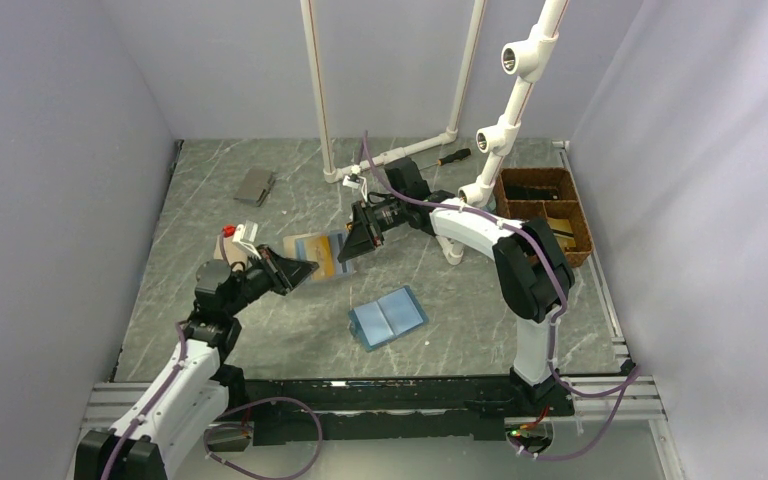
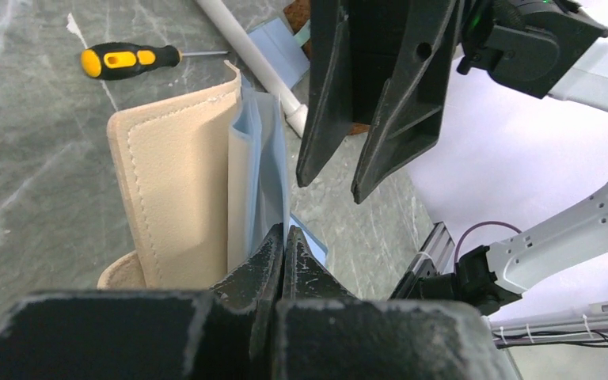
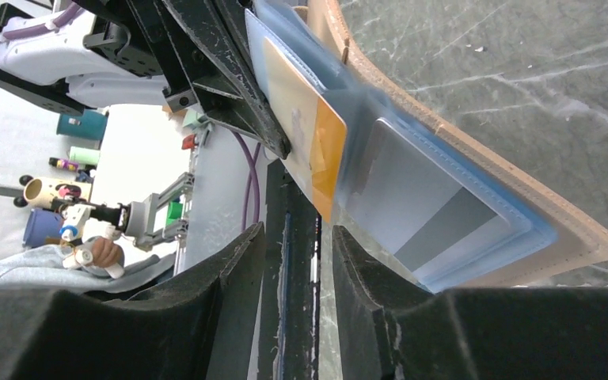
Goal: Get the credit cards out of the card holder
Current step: Remove the credit card from the card holder.
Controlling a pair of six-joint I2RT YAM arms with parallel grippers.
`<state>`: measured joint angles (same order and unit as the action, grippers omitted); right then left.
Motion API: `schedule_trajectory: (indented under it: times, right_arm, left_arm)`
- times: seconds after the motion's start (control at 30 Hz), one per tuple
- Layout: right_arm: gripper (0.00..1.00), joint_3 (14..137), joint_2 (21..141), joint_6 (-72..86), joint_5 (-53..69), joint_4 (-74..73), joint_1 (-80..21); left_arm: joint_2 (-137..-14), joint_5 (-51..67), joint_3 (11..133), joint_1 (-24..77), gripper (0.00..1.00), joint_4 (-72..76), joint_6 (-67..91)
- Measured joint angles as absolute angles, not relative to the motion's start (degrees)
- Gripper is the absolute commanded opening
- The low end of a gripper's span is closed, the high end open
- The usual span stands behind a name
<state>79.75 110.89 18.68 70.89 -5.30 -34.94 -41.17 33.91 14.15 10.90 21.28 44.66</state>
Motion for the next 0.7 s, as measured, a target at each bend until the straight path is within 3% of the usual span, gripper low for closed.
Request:
schedule_trajectory:
  times: [0.7]
  right_arm:
    - [0.39, 77.97, 110.89, 26.13, 73.3, 3.14, -35.31]
  left_arm:
    - [-46.68, 38.7, 12.95, 10.9, 0.0, 35.83, 50.89]
